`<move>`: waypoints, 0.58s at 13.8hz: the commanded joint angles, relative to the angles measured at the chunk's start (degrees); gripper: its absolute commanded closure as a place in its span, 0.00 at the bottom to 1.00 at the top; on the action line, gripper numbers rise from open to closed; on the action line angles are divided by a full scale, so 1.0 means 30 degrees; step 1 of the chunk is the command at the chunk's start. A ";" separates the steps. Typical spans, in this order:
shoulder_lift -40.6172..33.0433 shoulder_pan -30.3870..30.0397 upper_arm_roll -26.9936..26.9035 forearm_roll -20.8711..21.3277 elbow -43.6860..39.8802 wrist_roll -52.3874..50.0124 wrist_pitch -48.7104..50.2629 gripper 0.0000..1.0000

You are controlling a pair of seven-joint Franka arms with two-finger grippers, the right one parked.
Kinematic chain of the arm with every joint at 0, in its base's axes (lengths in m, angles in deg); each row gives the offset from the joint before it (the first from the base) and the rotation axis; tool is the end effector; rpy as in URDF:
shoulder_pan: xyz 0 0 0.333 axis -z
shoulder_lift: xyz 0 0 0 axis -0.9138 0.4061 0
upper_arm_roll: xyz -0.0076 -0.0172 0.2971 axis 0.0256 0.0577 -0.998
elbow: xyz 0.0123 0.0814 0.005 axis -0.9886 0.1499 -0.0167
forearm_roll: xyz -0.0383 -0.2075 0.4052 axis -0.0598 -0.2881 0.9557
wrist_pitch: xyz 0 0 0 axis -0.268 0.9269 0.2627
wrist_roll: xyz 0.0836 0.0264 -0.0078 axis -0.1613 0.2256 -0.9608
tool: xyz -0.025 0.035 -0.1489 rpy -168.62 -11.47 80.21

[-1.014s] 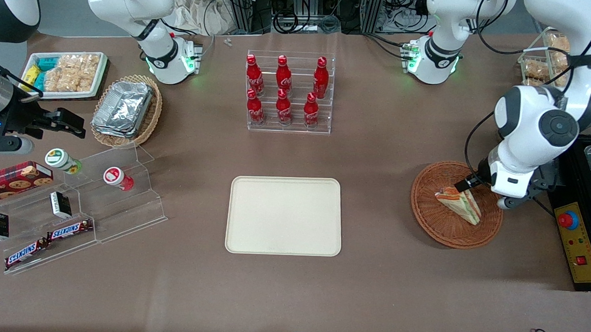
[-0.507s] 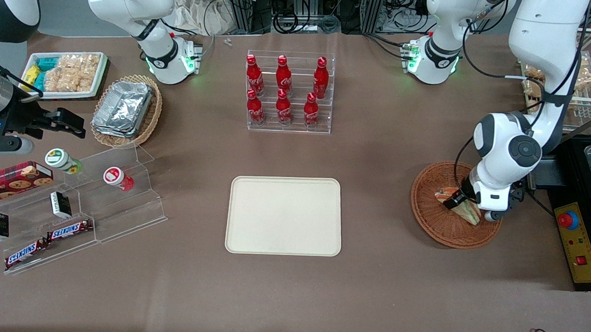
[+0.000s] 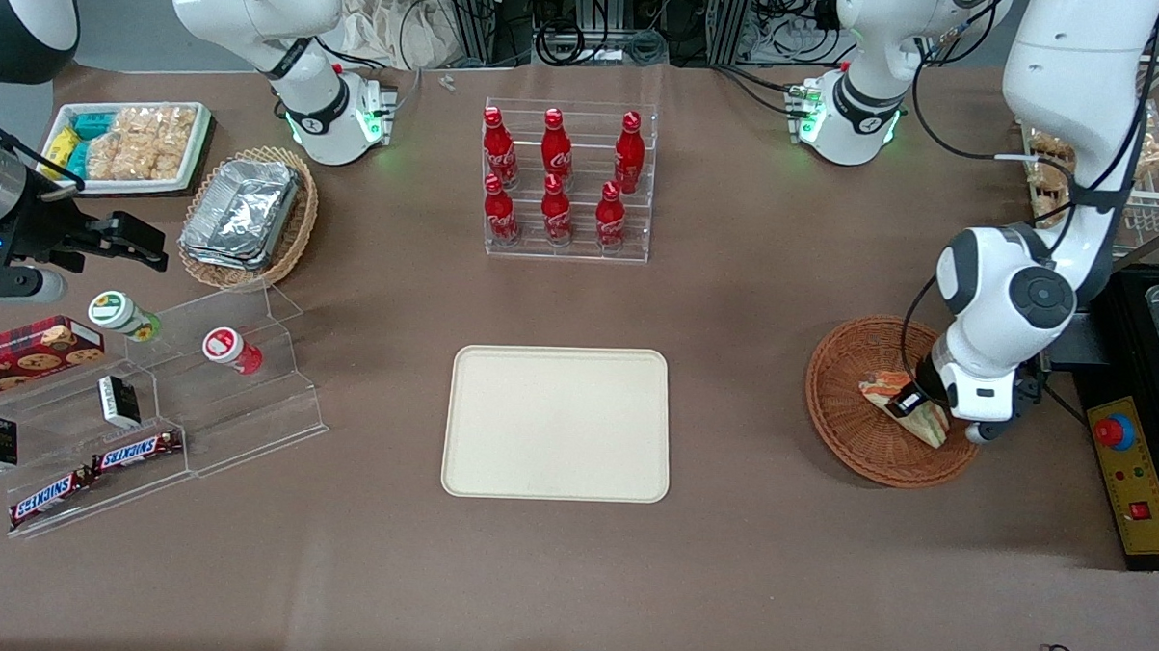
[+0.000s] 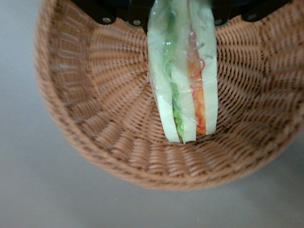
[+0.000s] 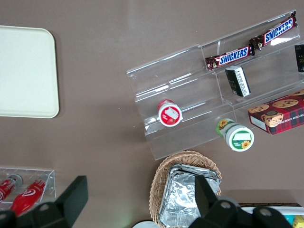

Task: Place sandwich from basket to tray
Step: 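Lift the sandwich out of the basket with the left gripper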

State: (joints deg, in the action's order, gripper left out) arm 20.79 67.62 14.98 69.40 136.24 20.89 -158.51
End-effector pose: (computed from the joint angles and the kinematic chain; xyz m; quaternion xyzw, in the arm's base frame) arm 0.6220 -0.0120 0.1572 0.9383 0.3422 0.0507 0.0029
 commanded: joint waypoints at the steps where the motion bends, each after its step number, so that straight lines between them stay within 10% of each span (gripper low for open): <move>1: -0.1827 0.0644 0.1615 0.0102 -0.3450 -0.0282 0.6486 1.00; 8: 0.0481 0.2924 0.6311 0.0161 -0.7102 0.3741 0.7670 1.00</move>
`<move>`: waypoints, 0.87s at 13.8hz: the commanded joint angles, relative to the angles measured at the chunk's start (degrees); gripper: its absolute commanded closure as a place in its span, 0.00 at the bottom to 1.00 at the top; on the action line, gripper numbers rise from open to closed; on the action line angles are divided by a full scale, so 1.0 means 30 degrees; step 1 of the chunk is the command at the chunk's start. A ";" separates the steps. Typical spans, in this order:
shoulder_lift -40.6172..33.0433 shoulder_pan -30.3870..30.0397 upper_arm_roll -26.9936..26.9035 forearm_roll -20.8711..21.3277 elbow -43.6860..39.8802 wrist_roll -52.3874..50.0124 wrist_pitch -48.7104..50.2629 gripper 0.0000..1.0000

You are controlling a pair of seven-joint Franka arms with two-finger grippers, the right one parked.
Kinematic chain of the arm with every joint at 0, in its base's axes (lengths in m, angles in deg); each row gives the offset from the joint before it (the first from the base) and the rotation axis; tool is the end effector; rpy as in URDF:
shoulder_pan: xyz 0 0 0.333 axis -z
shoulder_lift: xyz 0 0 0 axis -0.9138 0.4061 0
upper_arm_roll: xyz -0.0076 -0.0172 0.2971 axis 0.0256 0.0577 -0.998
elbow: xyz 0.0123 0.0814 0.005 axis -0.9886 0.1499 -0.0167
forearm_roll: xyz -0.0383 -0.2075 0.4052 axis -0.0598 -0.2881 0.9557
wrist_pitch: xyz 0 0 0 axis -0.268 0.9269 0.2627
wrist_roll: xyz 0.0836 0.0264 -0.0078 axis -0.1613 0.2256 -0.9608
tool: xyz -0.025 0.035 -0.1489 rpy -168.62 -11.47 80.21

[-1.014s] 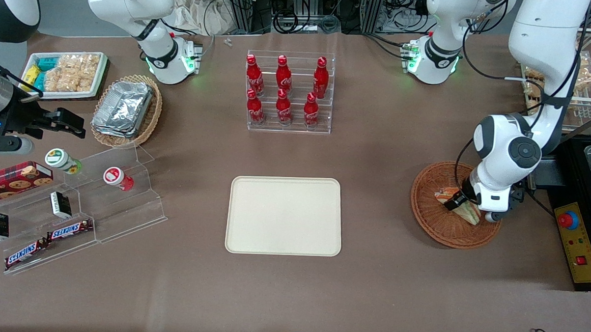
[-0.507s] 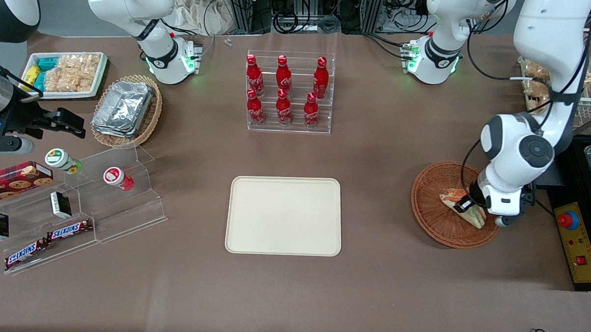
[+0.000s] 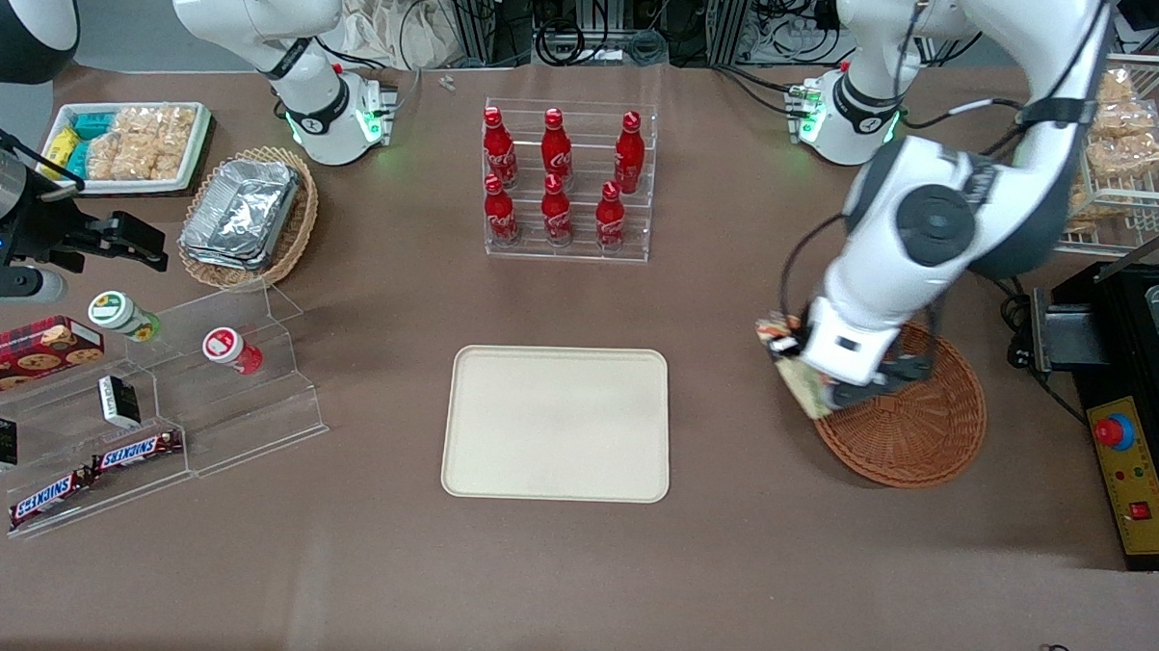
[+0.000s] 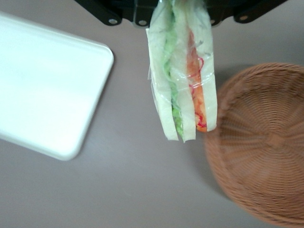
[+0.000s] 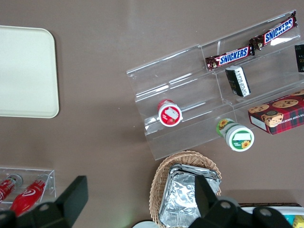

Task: Place sandwich from basket to tray
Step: 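Lift the sandwich out of the basket with the left gripper, then carry the sandwich over the cream tray and lower it onto it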

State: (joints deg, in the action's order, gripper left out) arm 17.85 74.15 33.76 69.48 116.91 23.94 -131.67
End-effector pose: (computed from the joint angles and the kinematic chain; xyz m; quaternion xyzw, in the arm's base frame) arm 0.6135 -0.2944 0.3212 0.9931 0.1154 0.0038 0.0210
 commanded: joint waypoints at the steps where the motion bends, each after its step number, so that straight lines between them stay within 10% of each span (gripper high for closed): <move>1: 0.2367 0.1448 0.0080 0.0136 -0.0658 0.4254 -0.2682 1.00; 8: 0.7908 0.3682 -0.0096 0.2096 -0.1416 0.4650 -1.0838 0.95; 12: 0.9346 0.3711 -0.0270 0.2244 -0.3321 0.4065 -1.0870 0.21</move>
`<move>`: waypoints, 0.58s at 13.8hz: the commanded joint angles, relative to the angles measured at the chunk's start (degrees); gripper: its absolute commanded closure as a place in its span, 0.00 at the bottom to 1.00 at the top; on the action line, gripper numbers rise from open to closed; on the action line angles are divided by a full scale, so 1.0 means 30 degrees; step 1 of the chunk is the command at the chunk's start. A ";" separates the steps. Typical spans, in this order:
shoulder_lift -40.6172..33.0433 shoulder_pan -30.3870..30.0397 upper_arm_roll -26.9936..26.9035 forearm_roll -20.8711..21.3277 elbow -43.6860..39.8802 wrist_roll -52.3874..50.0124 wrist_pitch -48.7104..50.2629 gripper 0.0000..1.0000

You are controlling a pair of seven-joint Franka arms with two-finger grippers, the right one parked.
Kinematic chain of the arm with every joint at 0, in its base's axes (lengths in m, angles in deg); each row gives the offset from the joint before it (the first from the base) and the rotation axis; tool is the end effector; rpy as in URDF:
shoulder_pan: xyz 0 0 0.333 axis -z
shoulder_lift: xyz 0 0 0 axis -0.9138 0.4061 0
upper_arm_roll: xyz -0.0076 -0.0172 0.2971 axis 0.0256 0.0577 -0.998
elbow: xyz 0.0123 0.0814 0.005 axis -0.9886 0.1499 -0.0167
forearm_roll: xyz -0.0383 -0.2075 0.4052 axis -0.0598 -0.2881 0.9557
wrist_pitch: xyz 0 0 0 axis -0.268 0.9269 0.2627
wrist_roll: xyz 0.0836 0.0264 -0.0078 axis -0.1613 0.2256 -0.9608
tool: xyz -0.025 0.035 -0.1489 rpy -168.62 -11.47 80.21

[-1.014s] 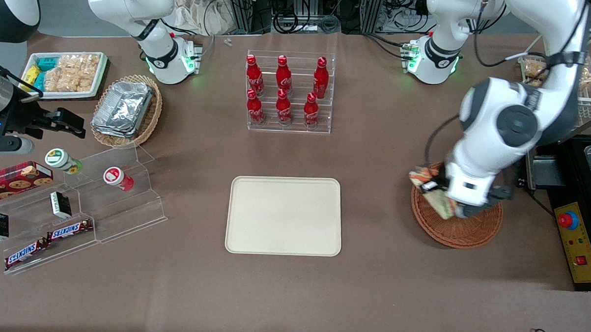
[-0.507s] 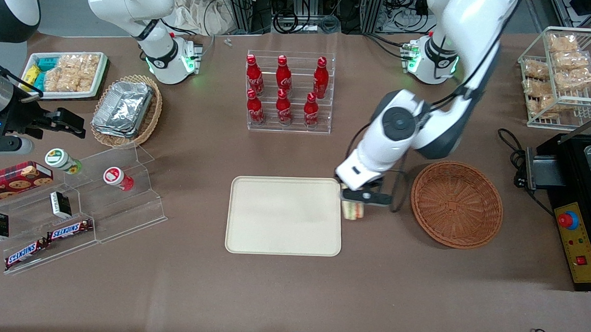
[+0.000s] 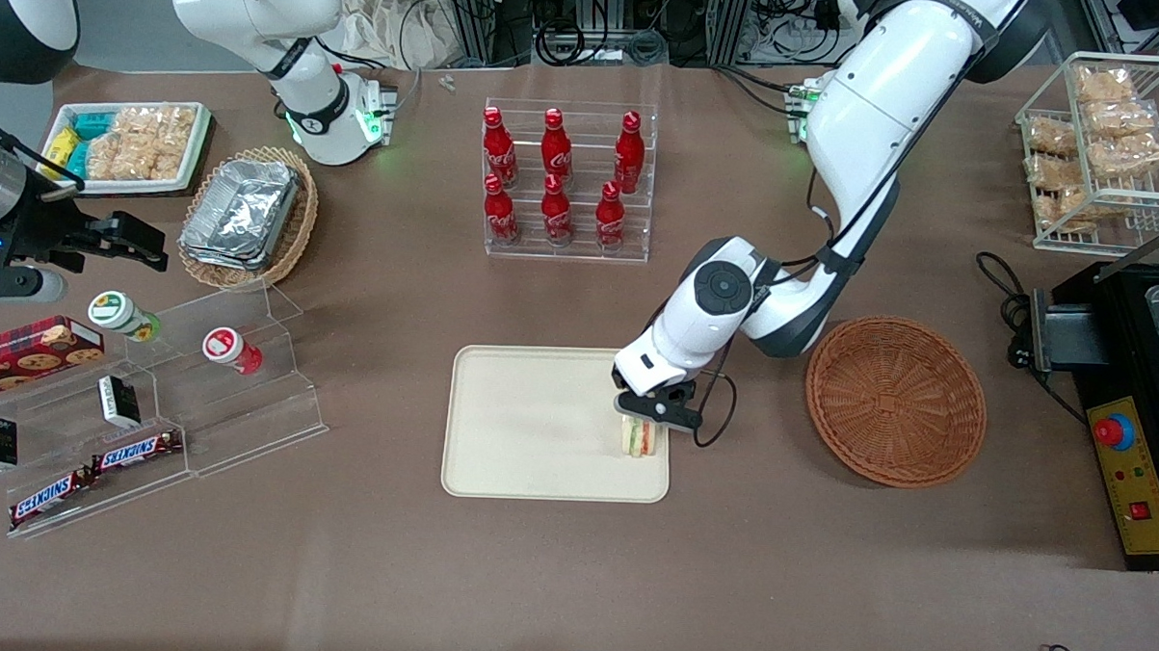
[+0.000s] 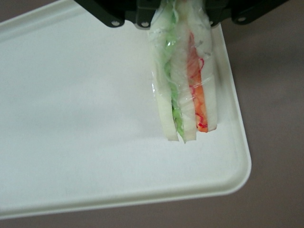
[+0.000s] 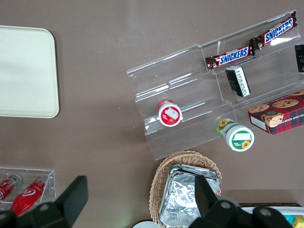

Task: Place sandwich from basket to tray
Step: 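Carry the sandwich over the cream tray and lower it onto it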

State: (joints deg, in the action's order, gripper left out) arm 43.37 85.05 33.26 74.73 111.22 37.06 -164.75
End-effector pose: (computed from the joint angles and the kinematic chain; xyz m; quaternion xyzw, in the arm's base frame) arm 0.6044 -0.4415 0.1279 0.9843 -0.0919 0.0934 0.1182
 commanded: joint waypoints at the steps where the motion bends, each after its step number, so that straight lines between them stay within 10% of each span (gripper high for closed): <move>1: 0.0839 0.0108 -0.0279 0.1073 -0.1427 -0.0397 0.0156 0.01; 8: -0.3574 -0.1030 -0.0252 0.1023 -0.1366 -0.3622 0.4586 0.01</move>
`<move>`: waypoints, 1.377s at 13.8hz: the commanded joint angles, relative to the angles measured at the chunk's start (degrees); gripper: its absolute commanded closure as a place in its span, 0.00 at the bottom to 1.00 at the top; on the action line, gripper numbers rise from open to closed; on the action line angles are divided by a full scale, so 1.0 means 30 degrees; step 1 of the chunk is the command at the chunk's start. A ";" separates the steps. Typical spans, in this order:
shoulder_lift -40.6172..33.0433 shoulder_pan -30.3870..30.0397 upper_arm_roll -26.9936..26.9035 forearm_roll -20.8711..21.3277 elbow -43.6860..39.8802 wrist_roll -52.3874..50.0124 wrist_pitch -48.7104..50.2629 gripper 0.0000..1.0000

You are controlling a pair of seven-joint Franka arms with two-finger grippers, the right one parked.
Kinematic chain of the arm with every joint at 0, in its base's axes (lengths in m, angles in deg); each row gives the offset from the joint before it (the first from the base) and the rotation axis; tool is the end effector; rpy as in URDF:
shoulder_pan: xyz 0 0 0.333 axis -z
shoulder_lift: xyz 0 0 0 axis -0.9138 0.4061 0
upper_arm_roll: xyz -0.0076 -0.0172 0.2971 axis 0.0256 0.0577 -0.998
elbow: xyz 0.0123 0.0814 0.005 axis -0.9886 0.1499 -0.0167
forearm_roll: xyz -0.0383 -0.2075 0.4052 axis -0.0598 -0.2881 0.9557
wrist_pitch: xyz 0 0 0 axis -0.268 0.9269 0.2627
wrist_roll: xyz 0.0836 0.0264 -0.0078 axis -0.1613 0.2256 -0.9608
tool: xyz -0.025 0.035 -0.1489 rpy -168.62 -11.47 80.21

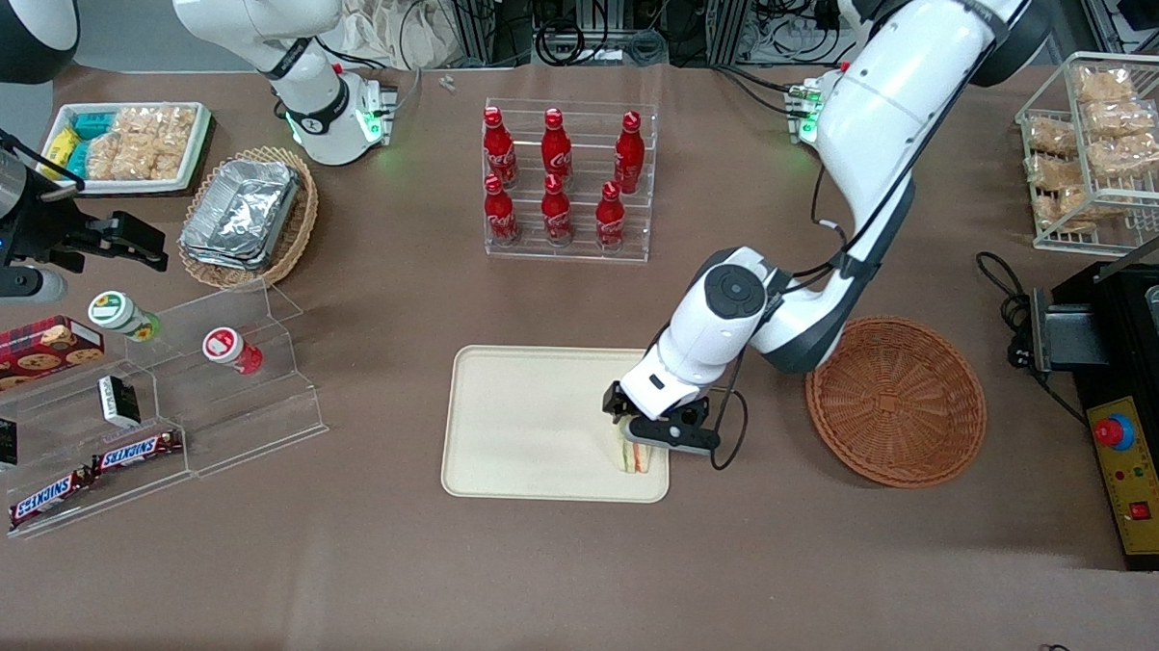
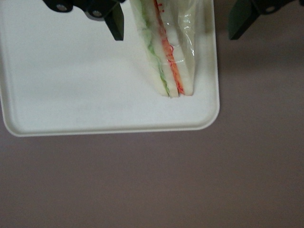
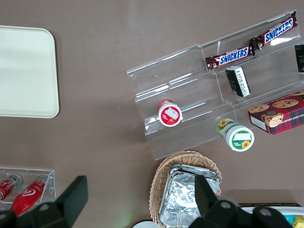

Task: Place sandwich from basket to tray

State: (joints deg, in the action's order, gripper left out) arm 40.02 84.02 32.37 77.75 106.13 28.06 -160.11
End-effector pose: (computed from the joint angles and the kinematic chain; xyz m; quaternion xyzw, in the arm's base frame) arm 0.6511 -0.4282 0.2035 0.9848 -0.0177 0.1314 0.1120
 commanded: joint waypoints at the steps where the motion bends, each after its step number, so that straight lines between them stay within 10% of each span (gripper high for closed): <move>1: -0.3163 -0.1038 0.0075 -0.0159 -0.0076 -0.0563 0.4918 0.01; 11: -1.0984 -0.6718 0.0075 -0.3588 -0.2690 0.6320 2.1684 0.00; 19: -1.2340 -0.7077 -0.1126 -0.4261 -0.1984 0.7846 2.1607 0.00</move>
